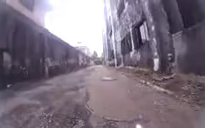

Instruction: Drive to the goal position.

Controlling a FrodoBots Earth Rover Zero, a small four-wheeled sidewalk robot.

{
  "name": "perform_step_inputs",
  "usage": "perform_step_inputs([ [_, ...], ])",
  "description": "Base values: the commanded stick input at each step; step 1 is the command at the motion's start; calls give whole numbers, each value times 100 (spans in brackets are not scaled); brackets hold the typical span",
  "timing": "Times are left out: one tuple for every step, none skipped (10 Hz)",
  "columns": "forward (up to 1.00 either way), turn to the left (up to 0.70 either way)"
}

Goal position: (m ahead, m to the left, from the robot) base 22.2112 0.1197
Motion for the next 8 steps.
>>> perform_step_inputs([
  [70,0],
  [70,0],
  [70,0],
  [70,0],
  [70,0],
  [70,0],
  [70,0],
  [70,0],
])
